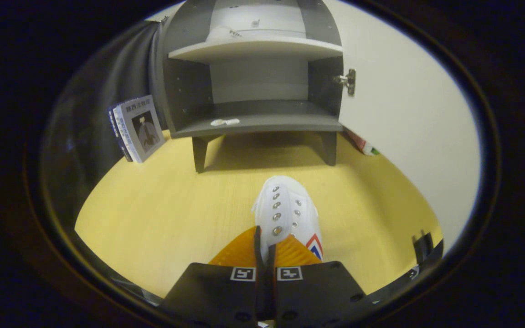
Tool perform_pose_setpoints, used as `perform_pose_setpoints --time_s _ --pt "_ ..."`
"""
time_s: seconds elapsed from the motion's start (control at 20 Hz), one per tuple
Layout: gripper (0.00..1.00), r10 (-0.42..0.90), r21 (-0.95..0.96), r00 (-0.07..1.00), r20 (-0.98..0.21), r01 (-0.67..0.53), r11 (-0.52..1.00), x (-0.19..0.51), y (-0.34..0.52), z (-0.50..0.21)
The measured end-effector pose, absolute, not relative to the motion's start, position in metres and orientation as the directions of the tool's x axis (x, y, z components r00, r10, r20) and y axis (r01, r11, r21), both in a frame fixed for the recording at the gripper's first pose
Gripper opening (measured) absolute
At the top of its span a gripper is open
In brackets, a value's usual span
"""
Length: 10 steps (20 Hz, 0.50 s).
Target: Open the shoe cabinet door, grab the shoes and put them into the shoe cabinet, then close the shoe cabinet door.
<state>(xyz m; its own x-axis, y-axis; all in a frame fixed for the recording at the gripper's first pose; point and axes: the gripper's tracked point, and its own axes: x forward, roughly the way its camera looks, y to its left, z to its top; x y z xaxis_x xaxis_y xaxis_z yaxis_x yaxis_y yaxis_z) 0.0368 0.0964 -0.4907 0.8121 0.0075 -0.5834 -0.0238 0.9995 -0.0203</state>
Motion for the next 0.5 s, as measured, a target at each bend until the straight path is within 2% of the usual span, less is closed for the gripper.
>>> perform_pose_setpoints --time_s 0.5 --pt "0.03 -0.081 -0.097 0.918 -0.388 0.047 0.994 0.063 0.091 -0.275"
